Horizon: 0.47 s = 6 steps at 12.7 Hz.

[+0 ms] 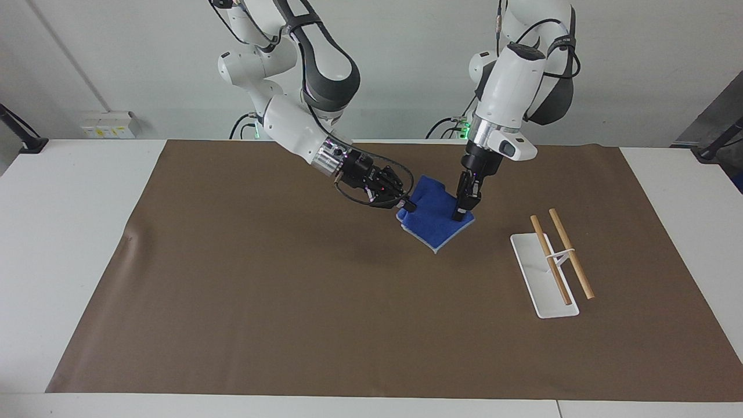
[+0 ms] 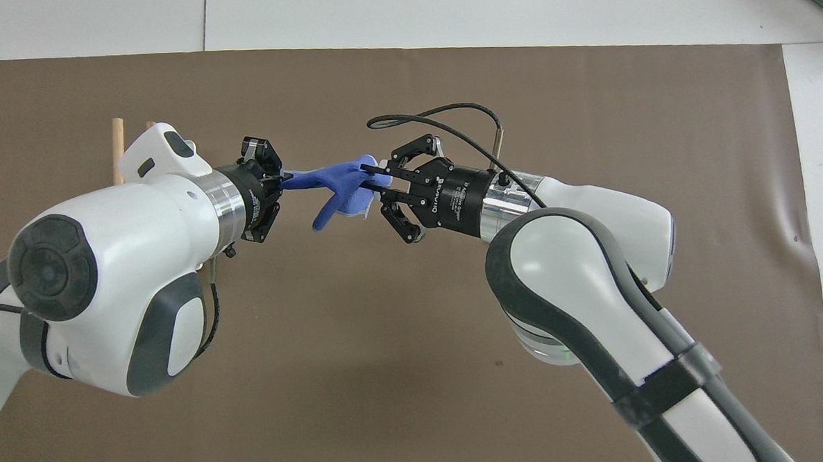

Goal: Right arm passes towel to left arm to hang
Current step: 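Carry the towel over the dowel rack with the left gripper while the right gripper retracts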

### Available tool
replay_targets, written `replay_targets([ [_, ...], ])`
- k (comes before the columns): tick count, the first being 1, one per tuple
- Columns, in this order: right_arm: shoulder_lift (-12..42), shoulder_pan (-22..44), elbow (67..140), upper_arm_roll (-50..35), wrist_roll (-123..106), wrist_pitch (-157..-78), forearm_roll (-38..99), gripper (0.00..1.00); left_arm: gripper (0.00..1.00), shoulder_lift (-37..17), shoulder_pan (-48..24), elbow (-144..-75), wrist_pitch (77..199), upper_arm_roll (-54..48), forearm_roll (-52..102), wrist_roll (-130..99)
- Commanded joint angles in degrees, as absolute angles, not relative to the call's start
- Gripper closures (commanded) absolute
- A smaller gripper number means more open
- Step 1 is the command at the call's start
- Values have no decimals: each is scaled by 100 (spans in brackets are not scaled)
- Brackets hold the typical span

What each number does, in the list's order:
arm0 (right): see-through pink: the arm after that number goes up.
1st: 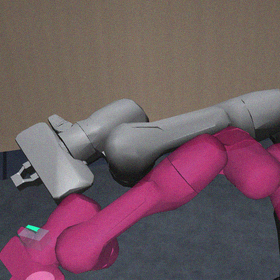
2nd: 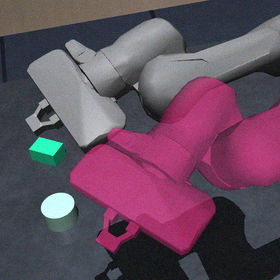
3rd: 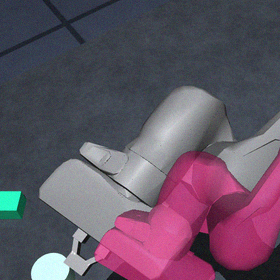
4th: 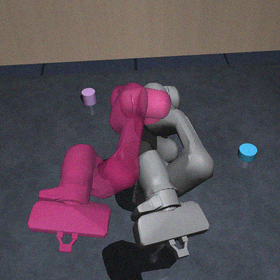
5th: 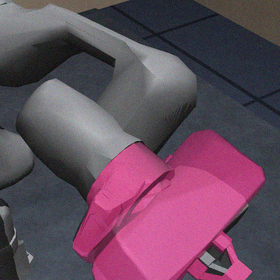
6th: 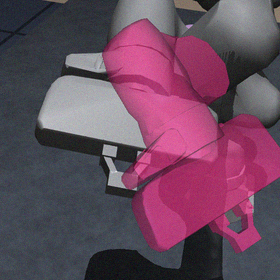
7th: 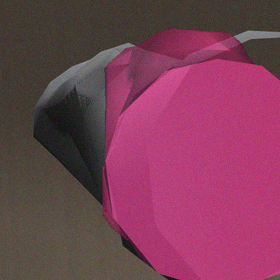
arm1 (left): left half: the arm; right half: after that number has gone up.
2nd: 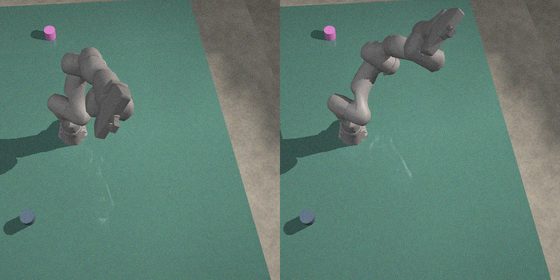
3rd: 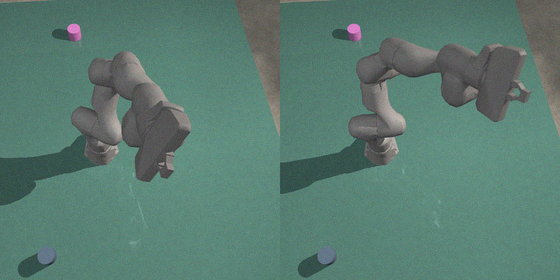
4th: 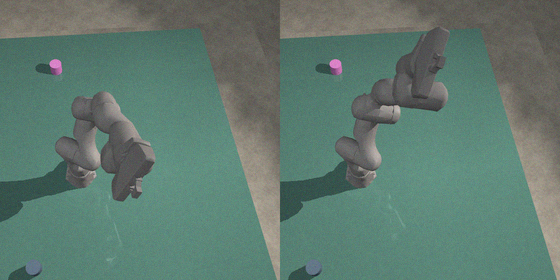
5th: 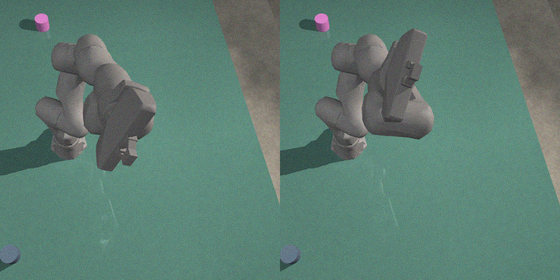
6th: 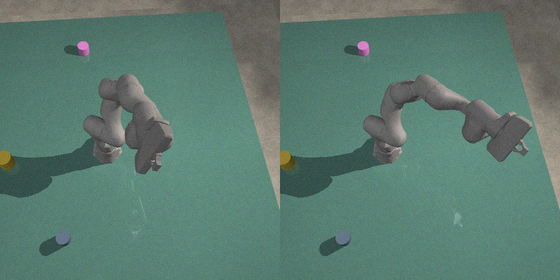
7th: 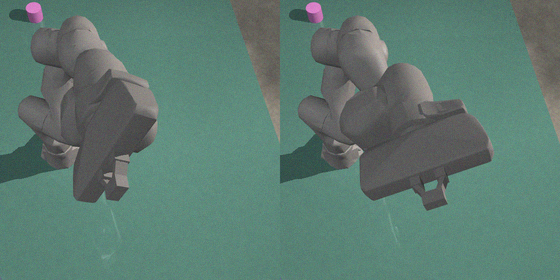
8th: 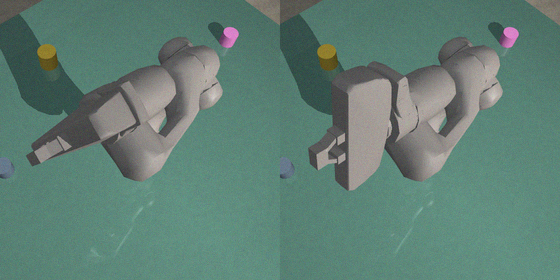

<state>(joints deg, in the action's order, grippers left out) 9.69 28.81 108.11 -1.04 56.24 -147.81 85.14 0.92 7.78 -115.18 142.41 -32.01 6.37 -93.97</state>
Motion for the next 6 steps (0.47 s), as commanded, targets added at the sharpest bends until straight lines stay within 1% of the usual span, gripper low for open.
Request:
replay_targets([
  [1, 958, 2918, 10854, -114, 4655, -15281, 8386, 0, 100, 79, 879, -11531, 14300, -2867, 738, -8800],
  [2, 941, 2970, 11020, -106, 4214, -15519, 8185, 0, 100, 62, 879, -11523, 14309, -2709, 738, -8580],
  [3, 923, 2997, 11187, -105, 3697, -15695, 7695, 0, 100, 18, 888, -11479, 14335, -2585, 738, -8343],
  [6, 896, 2918, 11469, -70, 2867, -15724, 6175, 0, 100, 9, 888, -11443, 14335, -2129, 729, -7702],
])
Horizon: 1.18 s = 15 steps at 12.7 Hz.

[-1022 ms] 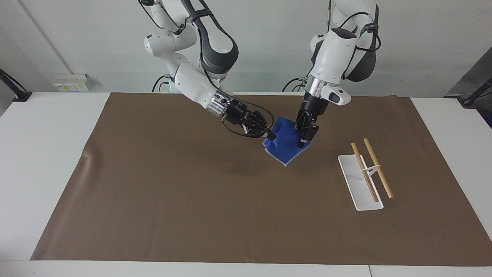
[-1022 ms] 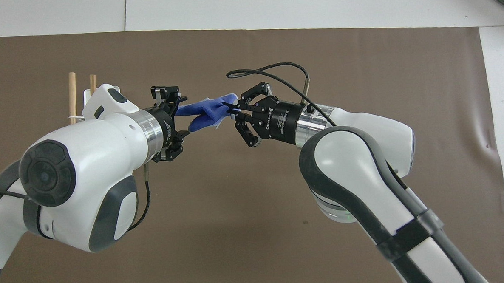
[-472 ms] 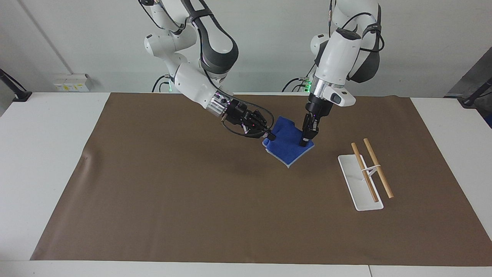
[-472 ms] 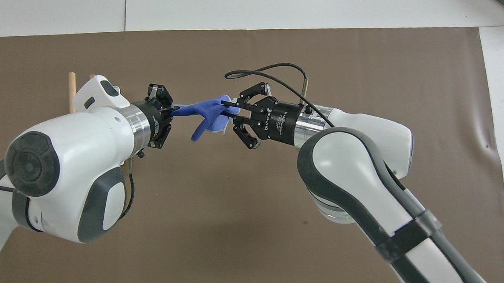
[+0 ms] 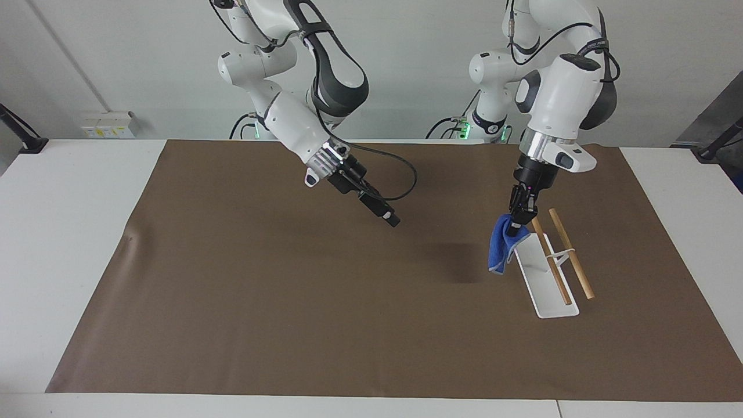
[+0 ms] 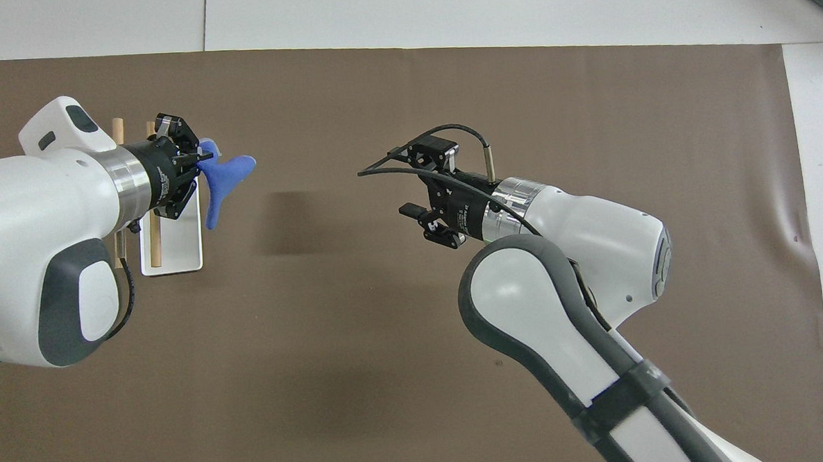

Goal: Right arm passes towel to left arm to hang
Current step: 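Carry the towel over the dowel rack with the left gripper while the right gripper retracts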

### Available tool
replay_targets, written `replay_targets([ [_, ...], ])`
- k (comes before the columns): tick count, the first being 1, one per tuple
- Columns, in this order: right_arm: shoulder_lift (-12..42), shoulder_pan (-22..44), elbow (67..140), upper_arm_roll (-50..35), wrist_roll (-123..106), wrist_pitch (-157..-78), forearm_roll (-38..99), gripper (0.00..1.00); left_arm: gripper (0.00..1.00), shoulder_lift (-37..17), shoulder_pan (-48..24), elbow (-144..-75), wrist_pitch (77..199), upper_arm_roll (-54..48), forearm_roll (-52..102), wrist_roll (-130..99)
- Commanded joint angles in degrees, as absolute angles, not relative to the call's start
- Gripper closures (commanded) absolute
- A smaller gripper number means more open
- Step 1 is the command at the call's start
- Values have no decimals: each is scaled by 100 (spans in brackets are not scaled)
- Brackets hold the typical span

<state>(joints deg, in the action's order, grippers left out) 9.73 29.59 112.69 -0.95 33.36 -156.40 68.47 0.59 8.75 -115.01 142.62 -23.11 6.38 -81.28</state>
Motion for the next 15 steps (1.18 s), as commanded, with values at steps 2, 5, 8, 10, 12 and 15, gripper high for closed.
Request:
replay_targets([
  [2, 896, 2726, 11609, -53, 2446, -15689, 5182, 0, 100, 9, 896, -11452, 14352, -1830, 730, -7131],
  [5, 844, 2287, 11751, -27, 1969, -15252, 3294, 0, 100, -70, 975, -11443, 14798, -1425, 730, -6383],
  [8, 783, 1671, 11524, -26, 1960, -14146, 720, 0, 100, -149, 976, -11417, 15143, -968, 729, -5837],
  [10, 782, 1477, 11112, -26, 1977, -13258, 125, 0, 100, -254, 984, -11286, 15275, -870, 729, -5783],
  [12, 747, 1258, 10716, -26, 1960, -12528, -25, 0, 100, -290, 1011, -11232, 15267, -731, 730, -5775],
  [15, 555, 1011, 10153, -18, 1951, -11499, -220, 0, 100, -281, 1020, -11250, 15267, -650, 729, -5783],
])
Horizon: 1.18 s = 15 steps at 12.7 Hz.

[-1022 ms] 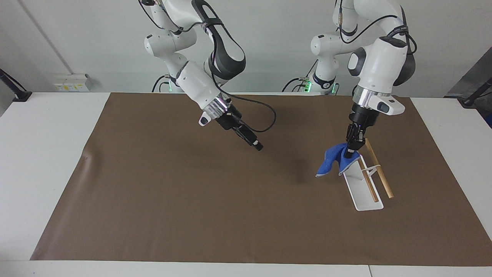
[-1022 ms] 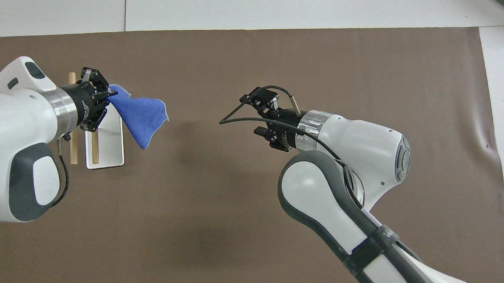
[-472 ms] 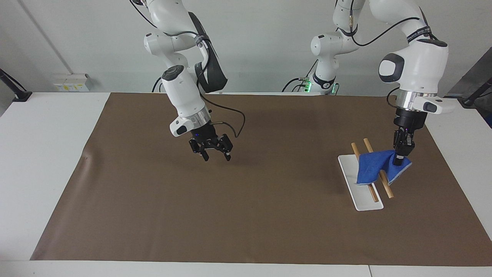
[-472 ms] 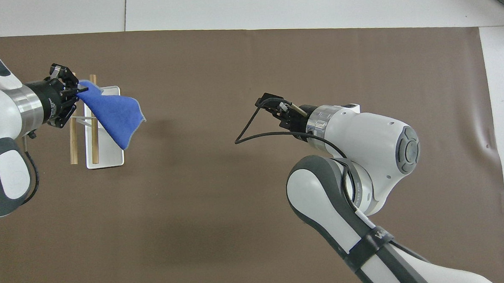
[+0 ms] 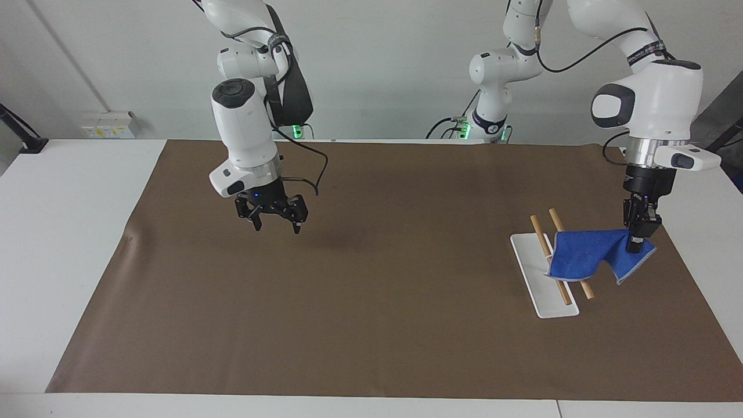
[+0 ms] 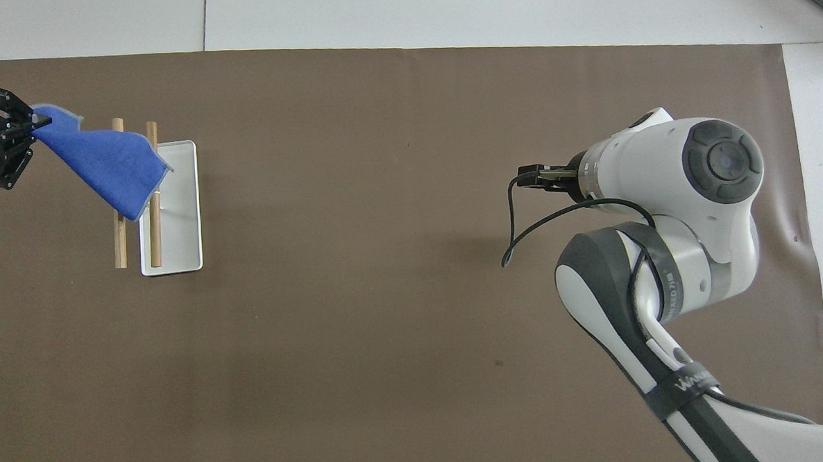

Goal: Right arm passes towel to left arm to hang
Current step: 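Carry the towel over the dowel rack with the left gripper while the right gripper retracts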

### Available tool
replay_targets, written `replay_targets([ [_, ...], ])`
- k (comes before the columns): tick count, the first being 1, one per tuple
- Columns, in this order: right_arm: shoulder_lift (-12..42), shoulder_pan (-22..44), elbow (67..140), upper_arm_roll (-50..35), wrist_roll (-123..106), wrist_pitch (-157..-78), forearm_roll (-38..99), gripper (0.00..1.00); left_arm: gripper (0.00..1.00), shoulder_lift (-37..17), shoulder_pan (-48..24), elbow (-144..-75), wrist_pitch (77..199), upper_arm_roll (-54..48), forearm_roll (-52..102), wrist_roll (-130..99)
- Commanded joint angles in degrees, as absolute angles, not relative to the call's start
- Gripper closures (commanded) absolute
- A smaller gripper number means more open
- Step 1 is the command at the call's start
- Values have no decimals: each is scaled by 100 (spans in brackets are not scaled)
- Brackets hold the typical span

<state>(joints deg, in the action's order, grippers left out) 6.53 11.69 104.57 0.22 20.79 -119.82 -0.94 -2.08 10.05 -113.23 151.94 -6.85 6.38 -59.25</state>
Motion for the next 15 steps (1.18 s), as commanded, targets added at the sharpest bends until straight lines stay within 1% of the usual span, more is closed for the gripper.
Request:
replay_targets([
  [1, 423, 941, 10099, 17, 1951, -11331, -220, 0, 100, -299, 1002, -11250, 15275, -659, 729, -5792],
  [3, 90, 722, 10081, 18, 1925, -10971, -220, 0, 100, -456, 932, -11224, 15345, -720, 721, -5792],
  [5, -131, 616, 9872, 26, 1916, -10410, -211, 0, 100, -597, 923, -11224, 15661, -922, 721, -5801],
  [6, -141, 537, 9592, 26, 1881, -10032, -211, 0, 100, -676, 923, -11206, 15714, -975, 712, -5801],
  [8, -114, 326, 8994, 53, 1645, -9294, -229, 0, 100, -1000, 923, -10979, 16056, -1011, 703, -5801],
  [9, -53, 264, 8722, 53, 1504, -8951, -255, 0, 100, -1045, 932, -10925, 16049, -1011, 712, -5792],
  [10, -79, 203, 8893, 53, 1216, -8895, -290, 0, 100, -1063, 932, -10907, 16066, -1011, 703, -5783],
  [11, -184, 115, 9173, 44, 1021, -9025, -281, 0, 100, -1063, 940, -10890, 16066, -1002, 712, -5783],
  [15, -167, 70, 9106, 26, 1028, -9018, -133, 0, 100, -1011, 975, -10986, 15961, -976, 721, -5713],
])
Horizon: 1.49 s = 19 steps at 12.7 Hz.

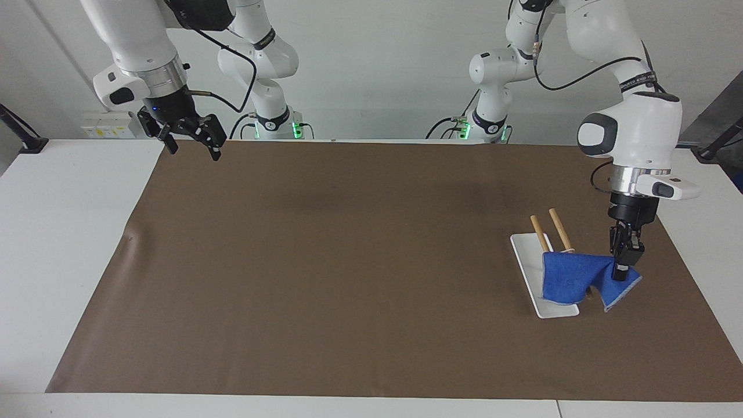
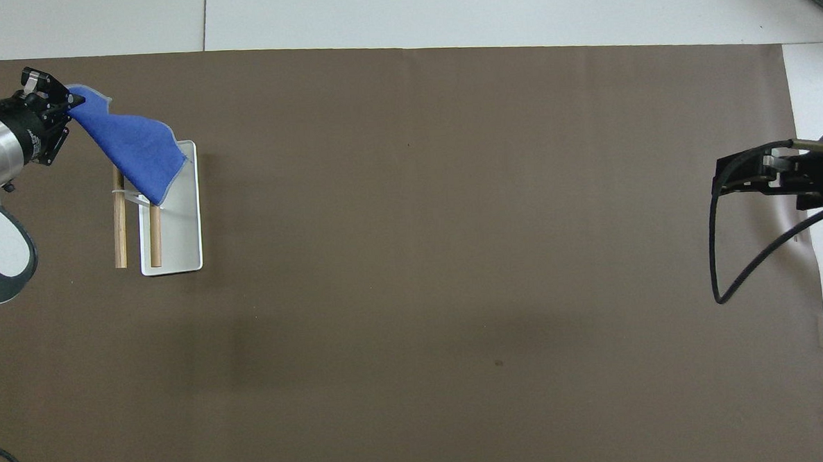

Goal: Right arm passes towel to left arm to hang
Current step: 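Carry the towel over the dowel rack with the left gripper while the right gripper retracts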

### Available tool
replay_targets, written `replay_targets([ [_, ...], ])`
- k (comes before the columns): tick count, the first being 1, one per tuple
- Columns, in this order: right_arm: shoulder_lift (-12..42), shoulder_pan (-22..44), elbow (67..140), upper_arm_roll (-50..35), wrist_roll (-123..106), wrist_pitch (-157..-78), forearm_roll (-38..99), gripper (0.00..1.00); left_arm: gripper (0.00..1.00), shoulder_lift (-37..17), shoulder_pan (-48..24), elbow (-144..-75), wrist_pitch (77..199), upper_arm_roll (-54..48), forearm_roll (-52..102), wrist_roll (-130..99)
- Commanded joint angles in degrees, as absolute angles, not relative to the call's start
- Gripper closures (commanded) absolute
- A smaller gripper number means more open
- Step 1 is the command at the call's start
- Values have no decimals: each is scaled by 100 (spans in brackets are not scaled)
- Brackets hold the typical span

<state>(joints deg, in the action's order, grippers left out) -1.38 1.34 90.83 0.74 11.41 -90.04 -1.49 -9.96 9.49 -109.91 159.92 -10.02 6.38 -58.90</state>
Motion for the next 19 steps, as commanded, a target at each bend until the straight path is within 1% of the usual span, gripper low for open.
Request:
replay_targets([
  [1, -150, 44, 9027, 44, 1037, -8913, -27, 0, 100, -1002, 976, -10995, 15865, -976, 721, -5713],
  [3, -132, -43, 8965, 53, 1028, -8755, 17, 0, 100, -976, 993, -11039, 15637, -923, 721, -5730],
  [7, -141, -359, 8851, 53, 958, -8640, 254, 0, 100, -712, 1011, -11469, 15233, -782, 721, -5730],
  [12, -220, -369, 9026, 53, 967, -8709, 220, 0, 100, -580, 1011, -11461, 14310, -686, 712, -5722],
  [13, -237, -343, 9052, 53, 784, -8727, 37, 0, 98, -554, 1011, -11461, 14143, -677, 703, -5722],
  [14, -237, -317, 9053, 44, 565, -8754, -174, 0, 86, -536, 1011, -11461, 14055, -677, 694, -5713],
  [15, -237, -316, 9070, 44, 571, -8815, -184, 0, 66, -519, 1011, -11470, 13993, -668, 694, -5678],
  [16, -246, -308, 9070, 44, 571, -8798, -193, 0, 55, -492, 1019, -11496, 13905, -668, 694, -5652],
  [17, -246, -308, 9070, 44, 571, -8798, -185, 0, 47, -457, 1020, -11583, 13896, -616, 677, -5643],
  [18, -246, -325, 9070, 35, 571, -8798, -176, 0, 44, -405, 1020, -11680, 13896, -546, 668, -5608],
  [19, -246, -316, 9070, 35, 580, -8798, -176, 0, 44, -378, 1028, -11750, 13896, -536, 668, -5538],
])
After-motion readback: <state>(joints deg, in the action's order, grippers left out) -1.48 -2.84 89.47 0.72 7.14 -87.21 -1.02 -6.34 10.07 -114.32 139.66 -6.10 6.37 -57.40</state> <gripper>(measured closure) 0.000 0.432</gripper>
